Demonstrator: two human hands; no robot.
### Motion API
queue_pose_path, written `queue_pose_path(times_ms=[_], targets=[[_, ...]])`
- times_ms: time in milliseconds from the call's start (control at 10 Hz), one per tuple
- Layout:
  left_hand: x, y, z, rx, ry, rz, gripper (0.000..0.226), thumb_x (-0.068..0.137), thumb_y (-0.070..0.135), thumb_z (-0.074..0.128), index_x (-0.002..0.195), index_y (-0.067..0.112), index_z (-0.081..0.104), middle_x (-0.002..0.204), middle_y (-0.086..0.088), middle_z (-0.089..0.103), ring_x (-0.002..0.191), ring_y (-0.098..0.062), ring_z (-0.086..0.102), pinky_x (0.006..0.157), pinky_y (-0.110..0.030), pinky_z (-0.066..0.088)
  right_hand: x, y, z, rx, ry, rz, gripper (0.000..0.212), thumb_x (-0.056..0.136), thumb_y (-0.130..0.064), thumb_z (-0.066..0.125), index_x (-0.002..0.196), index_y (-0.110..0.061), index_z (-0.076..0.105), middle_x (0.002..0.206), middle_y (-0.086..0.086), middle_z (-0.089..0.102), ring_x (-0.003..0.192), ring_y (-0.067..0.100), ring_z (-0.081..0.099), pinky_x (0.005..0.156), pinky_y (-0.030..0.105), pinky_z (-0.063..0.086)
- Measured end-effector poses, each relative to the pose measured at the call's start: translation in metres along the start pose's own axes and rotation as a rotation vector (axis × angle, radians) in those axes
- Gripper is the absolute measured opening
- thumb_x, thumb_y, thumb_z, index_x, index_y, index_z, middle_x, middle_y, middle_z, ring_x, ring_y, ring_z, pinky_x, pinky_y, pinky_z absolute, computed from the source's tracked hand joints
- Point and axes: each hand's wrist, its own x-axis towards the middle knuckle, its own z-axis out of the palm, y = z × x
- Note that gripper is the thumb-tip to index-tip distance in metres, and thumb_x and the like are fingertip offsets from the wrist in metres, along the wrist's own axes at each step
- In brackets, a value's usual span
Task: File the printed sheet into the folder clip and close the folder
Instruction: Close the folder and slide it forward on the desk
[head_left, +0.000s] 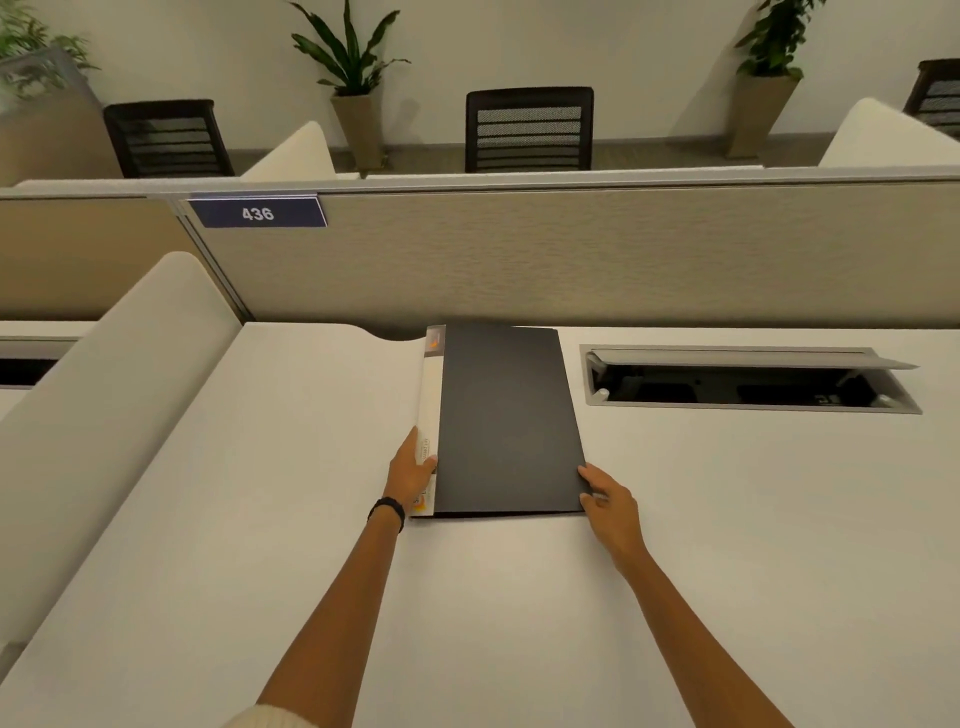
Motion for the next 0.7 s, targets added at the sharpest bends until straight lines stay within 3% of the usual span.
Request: queue_pose_path(times_ms=[200, 300, 400, 500, 600, 700], targets=[[0.007, 0.004, -0.006, 0.137, -0.070, 0.016, 0.065, 0.095, 0.019, 0.046, 0.147, 0.009, 0.007, 0.156, -0.011, 0.016, 0.141, -0.031, 0.022, 0.117, -0.045, 0.021, 0.004, -0.006, -0.010, -0.178, -0.100, -0.052, 0.035, 0.093, -0.004, 0.045, 0.128, 0.001, 0.047, 0.140, 0.020, 0.044, 0.129, 0.032, 0.044, 0.107, 0.034, 0.033], [0.005, 0.008, -0.008, 0.211, -0.081, 0.047, 0.067, 0.096, 0.019, 0.046, 0.146, 0.008, 0.003, 0.157, -0.011, 0.009, 0.143, -0.030, 0.015, 0.117, -0.044, 0.016, 0.006, -0.015, -0.020, -0.253, -0.134, -0.089, 0.037, 0.094, -0.010, 0.044, 0.131, -0.002, 0.044, 0.143, 0.019, 0.040, 0.132, 0.032, 0.039, 0.111, 0.038, 0.029], [-0.003, 0.026, -0.008, 0.284, 0.005, 0.166, 0.070, 0.093, 0.022, 0.050, 0.146, 0.010, 0.006, 0.157, -0.010, 0.004, 0.145, -0.029, 0.006, 0.118, -0.045, 0.010, 0.013, -0.041, -0.042, -0.320, -0.096, -0.160, 0.039, 0.095, -0.020, 0.043, 0.133, -0.011, 0.043, 0.146, 0.011, 0.037, 0.135, 0.027, 0.035, 0.115, 0.040, 0.023], [-0.011, 0.049, -0.008, 0.414, 0.041, 0.292, 0.079, 0.088, 0.032, 0.058, 0.146, 0.013, 0.007, 0.158, -0.009, 0.003, 0.145, -0.028, 0.002, 0.118, -0.045, 0.008, 0.017, -0.069, -0.062, -0.328, -0.073, -0.189, 0.042, 0.096, -0.022, 0.043, 0.136, -0.012, 0.038, 0.148, 0.010, 0.035, 0.137, 0.027, 0.032, 0.113, 0.035, 0.024], [-0.021, 0.089, -0.007, 0.497, 0.134, 0.455, 0.083, 0.085, 0.038, 0.060, 0.146, 0.014, 0.010, 0.157, -0.010, 0.007, 0.145, -0.029, 0.003, 0.117, -0.045, 0.009, 0.022, -0.107, -0.090, -0.347, -0.034, -0.285, 0.047, 0.096, -0.022, 0.042, 0.141, -0.012, 0.029, 0.152, 0.009, 0.026, 0.141, 0.026, 0.024, 0.115, 0.040, 0.023], [-0.038, 0.148, -0.004, 0.538, 0.301, 0.658, 0.076, 0.089, 0.041, 0.052, 0.147, 0.014, 0.010, 0.157, -0.008, 0.007, 0.145, -0.027, 0.001, 0.119, -0.046, 0.007, 0.022, -0.156, -0.121, -0.409, 0.074, -0.456, 0.053, 0.096, -0.026, 0.041, 0.144, -0.015, 0.019, 0.155, 0.006, 0.016, 0.144, 0.026, 0.010, 0.117, 0.043, 0.014]])
